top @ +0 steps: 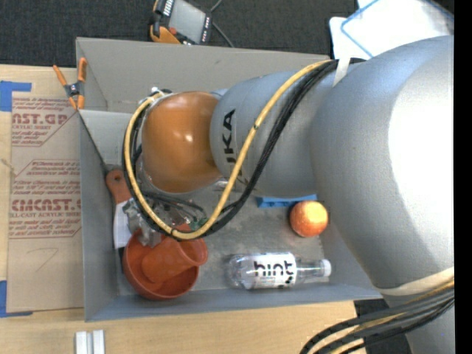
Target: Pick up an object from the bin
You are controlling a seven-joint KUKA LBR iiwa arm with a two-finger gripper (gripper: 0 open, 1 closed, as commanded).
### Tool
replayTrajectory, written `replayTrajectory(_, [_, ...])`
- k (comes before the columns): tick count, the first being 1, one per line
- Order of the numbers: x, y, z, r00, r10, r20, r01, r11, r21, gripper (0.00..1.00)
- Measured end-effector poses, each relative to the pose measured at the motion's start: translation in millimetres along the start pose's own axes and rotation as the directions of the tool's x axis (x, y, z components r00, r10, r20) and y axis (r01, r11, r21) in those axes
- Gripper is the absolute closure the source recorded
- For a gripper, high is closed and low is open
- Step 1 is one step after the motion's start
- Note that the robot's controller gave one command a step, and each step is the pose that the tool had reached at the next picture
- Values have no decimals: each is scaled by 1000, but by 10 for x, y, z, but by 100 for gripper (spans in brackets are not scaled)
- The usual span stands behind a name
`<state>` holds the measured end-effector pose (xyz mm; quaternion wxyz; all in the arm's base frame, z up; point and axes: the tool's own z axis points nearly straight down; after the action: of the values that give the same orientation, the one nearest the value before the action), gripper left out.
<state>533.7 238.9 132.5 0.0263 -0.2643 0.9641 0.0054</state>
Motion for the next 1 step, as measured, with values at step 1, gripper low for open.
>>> replayTrajectory(1, [-137, -25, 269, 996, -94, 2, 94, 996, 0, 100])
